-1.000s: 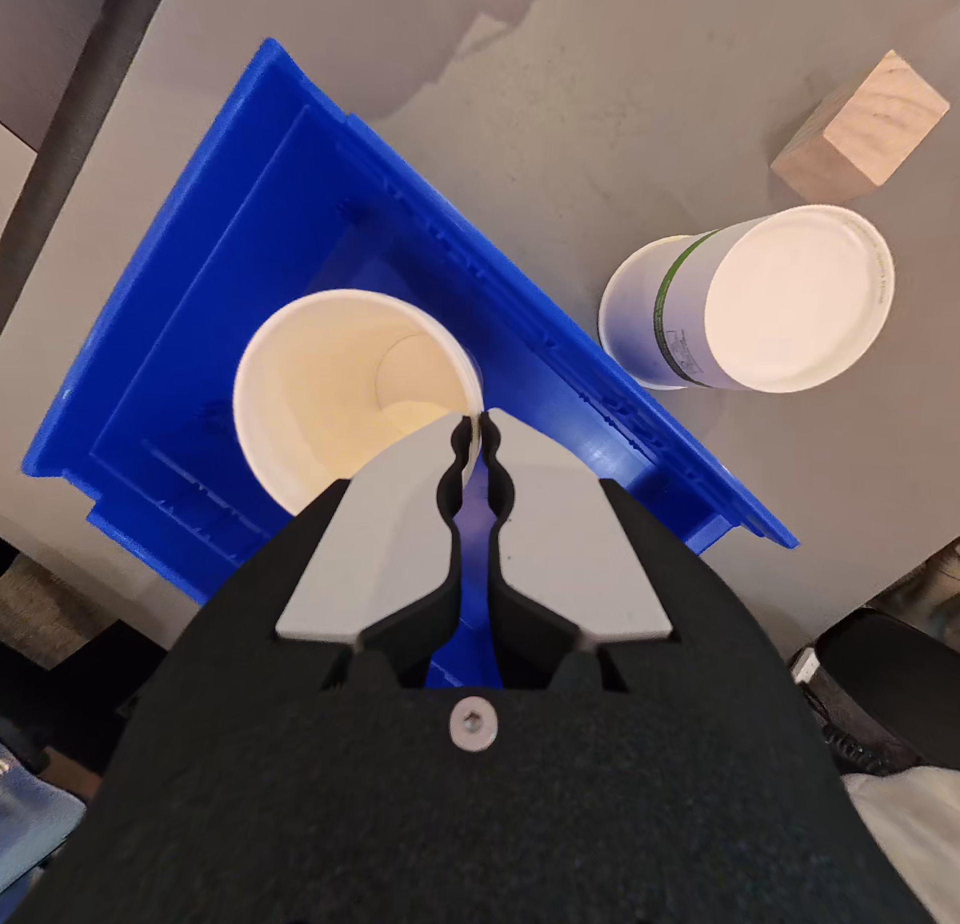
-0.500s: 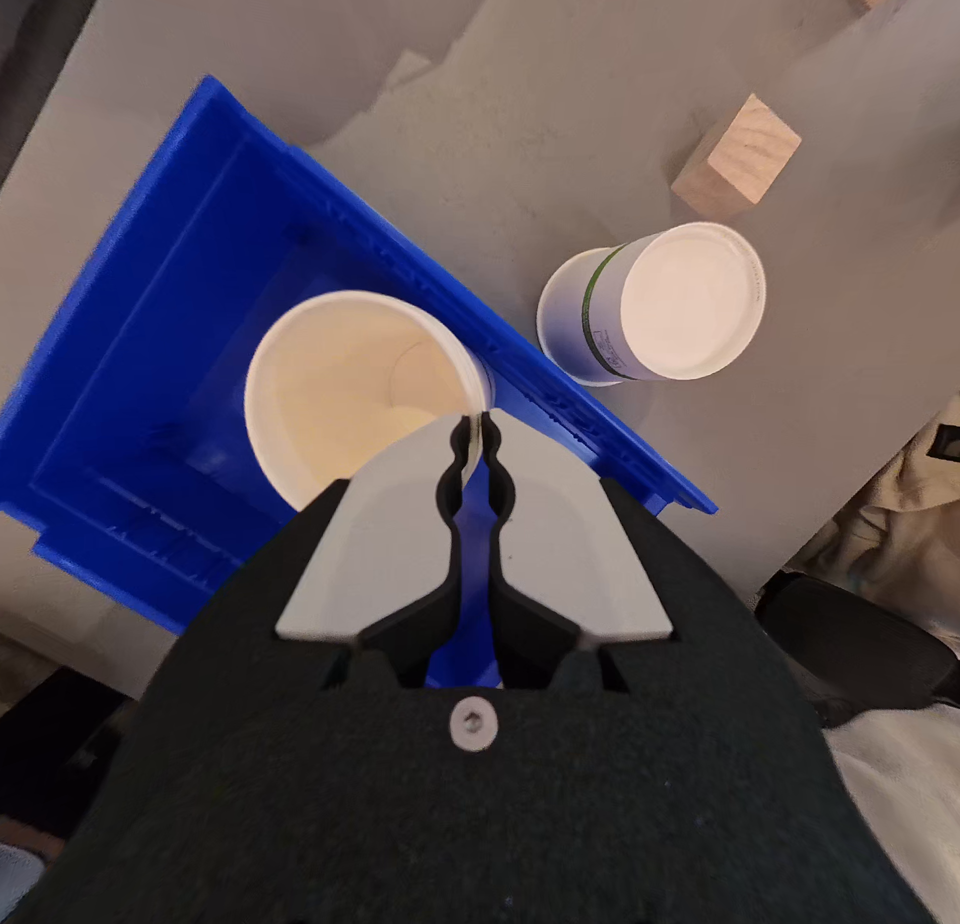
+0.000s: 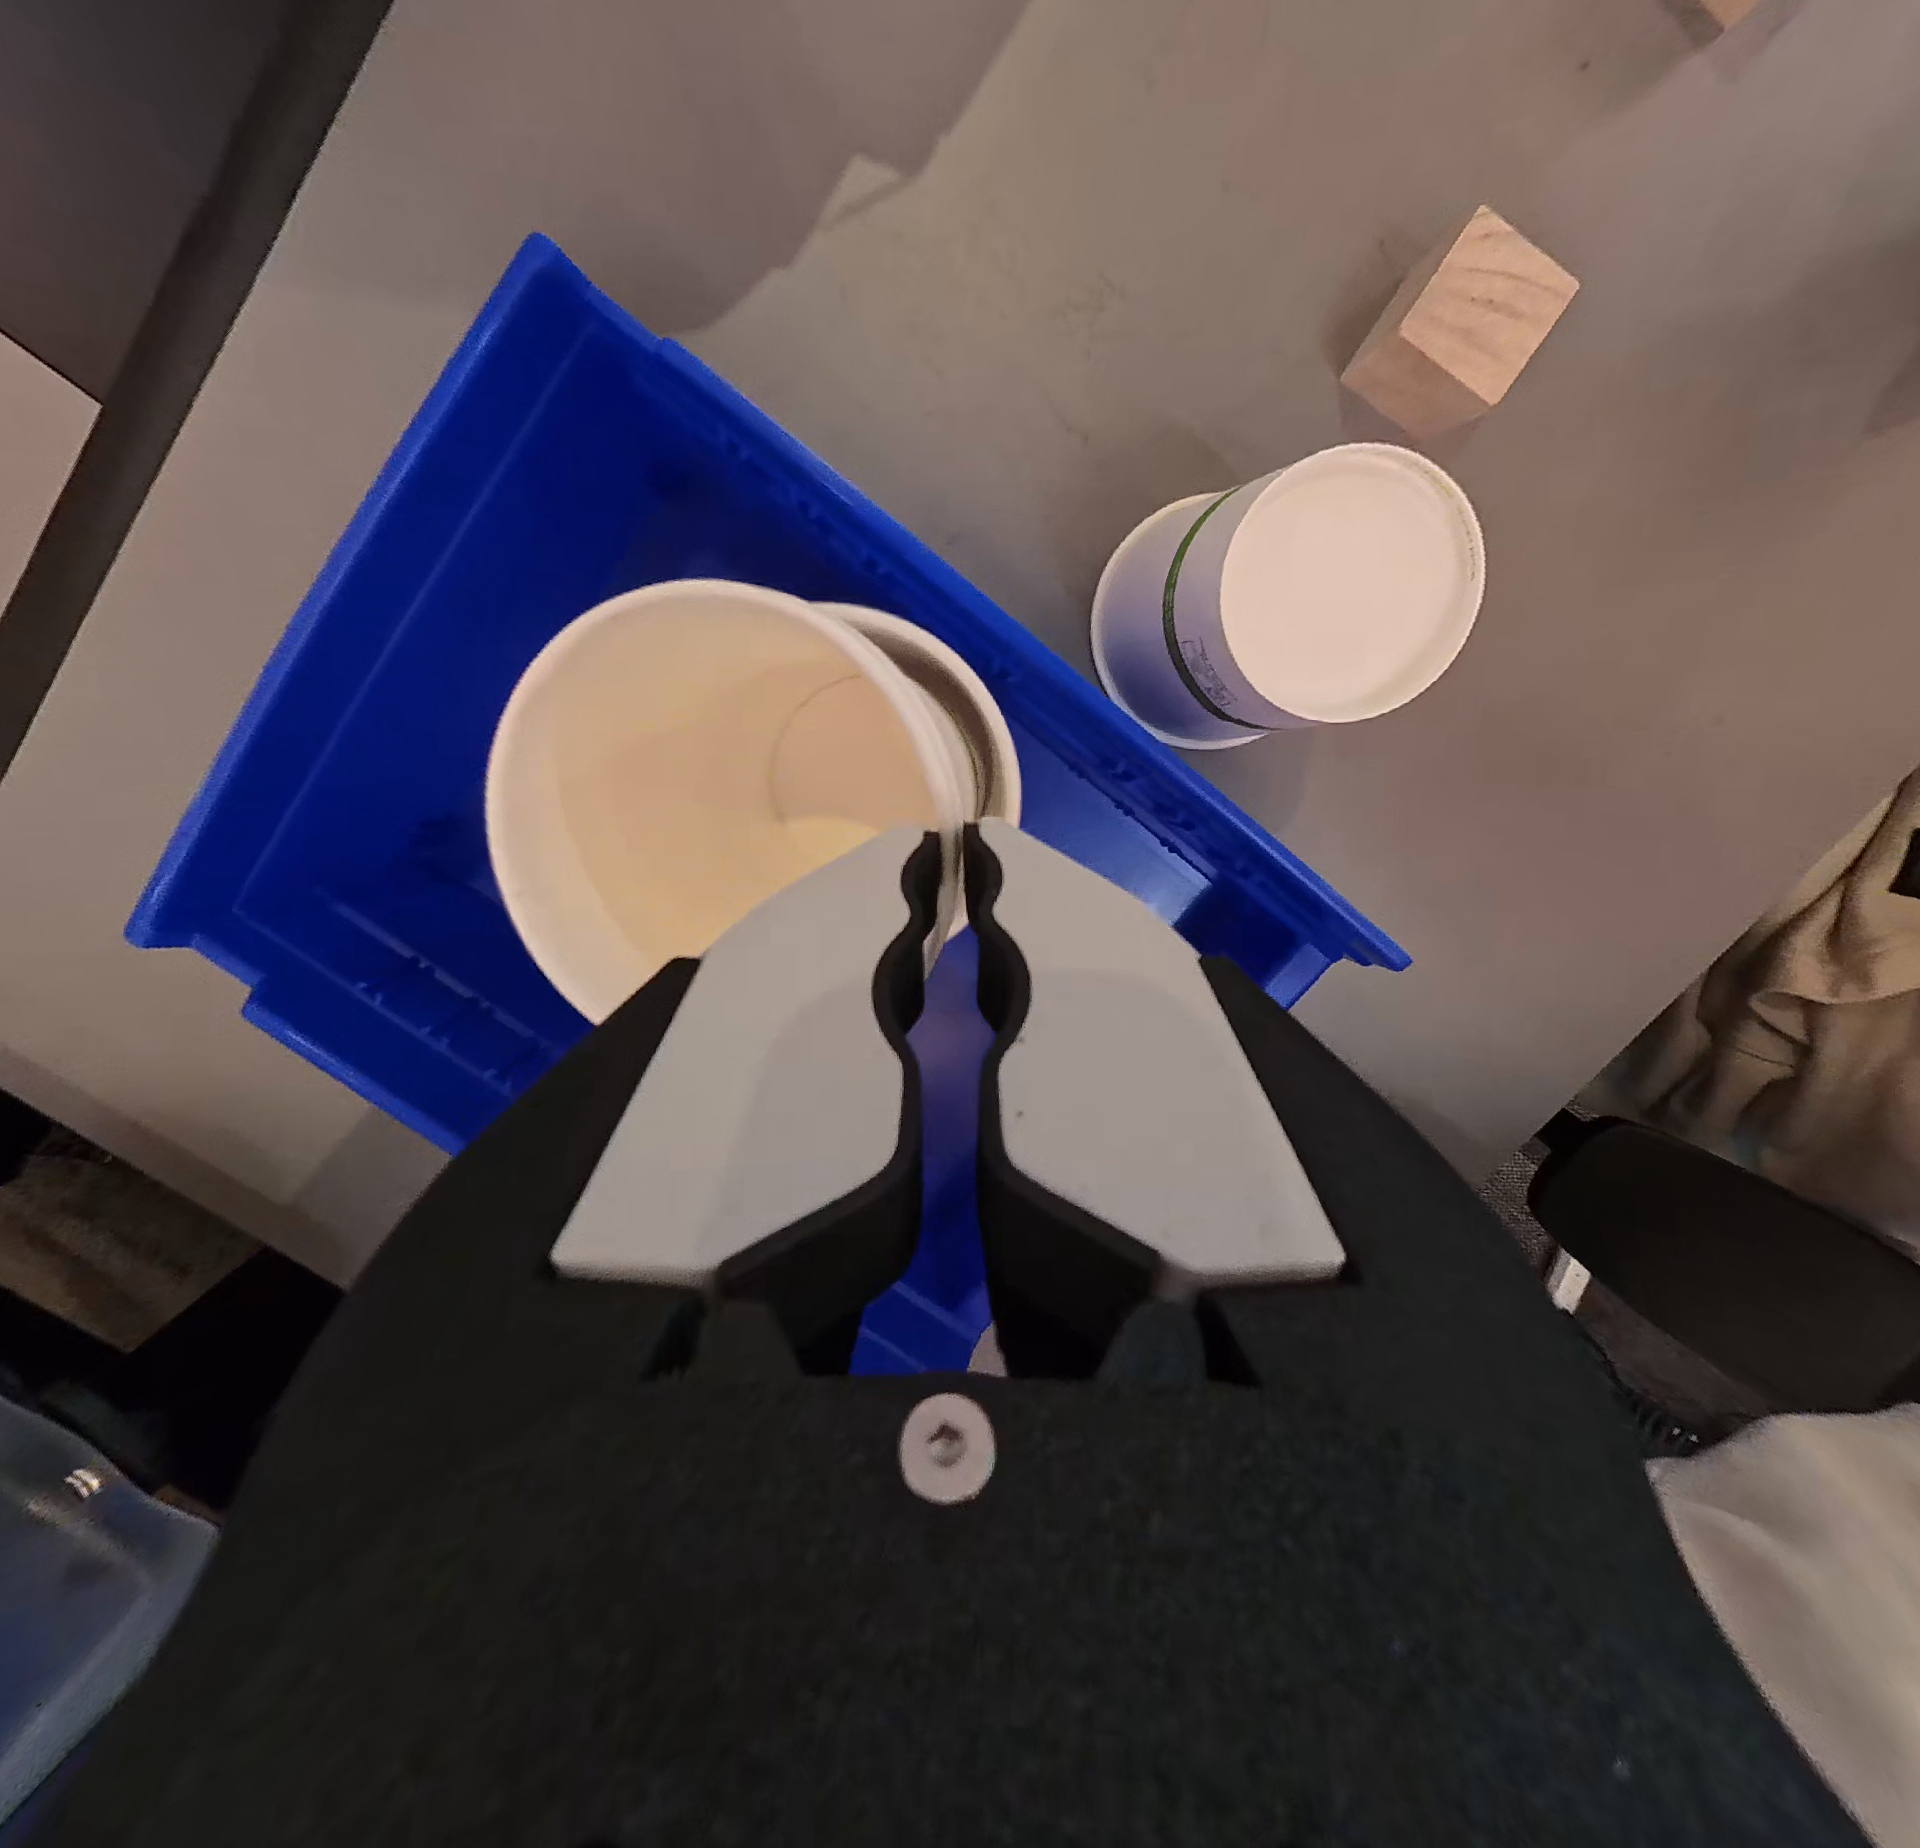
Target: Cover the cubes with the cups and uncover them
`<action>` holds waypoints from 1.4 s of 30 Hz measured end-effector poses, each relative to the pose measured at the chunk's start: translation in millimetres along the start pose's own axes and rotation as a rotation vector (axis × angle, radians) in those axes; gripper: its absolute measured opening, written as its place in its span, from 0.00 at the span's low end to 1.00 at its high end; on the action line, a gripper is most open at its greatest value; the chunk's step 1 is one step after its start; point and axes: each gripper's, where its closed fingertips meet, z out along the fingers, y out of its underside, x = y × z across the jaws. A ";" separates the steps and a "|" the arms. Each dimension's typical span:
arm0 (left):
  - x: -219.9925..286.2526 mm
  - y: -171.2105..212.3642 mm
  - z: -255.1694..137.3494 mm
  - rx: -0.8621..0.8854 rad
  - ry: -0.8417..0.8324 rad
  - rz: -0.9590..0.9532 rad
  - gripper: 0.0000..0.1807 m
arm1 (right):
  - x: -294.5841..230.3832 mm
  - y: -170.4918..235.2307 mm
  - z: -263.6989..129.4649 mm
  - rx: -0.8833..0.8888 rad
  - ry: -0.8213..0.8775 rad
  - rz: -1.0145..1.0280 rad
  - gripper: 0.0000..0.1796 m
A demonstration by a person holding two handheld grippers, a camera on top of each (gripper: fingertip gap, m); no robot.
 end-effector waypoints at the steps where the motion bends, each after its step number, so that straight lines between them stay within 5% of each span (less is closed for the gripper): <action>1: 1.9 0.2 0.2 0.000 0.010 -0.002 0.02 | -0.2 -0.3 0.0 0.001 0.000 0.000 0.34; 22: 21.5 7.2 25.1 -0.054 0.097 -0.005 0.00 | -1.2 0.8 -0.6 -0.011 0.000 -0.007 0.33; 25: 25.1 8.7 27.5 -0.050 0.074 0.016 0.12 | -0.7 0.9 -1.4 -0.010 0.000 -0.003 0.33; 31: 24.7 24.0 38.7 -0.125 0.047 0.038 0.02 | -0.4 1.0 -0.6 -0.012 -0.003 0.001 0.33; 42: 18.7 12.7 17.0 -0.073 0.036 0.027 0.02 | -0.1 2.4 0.0 -0.018 -0.005 0.007 0.33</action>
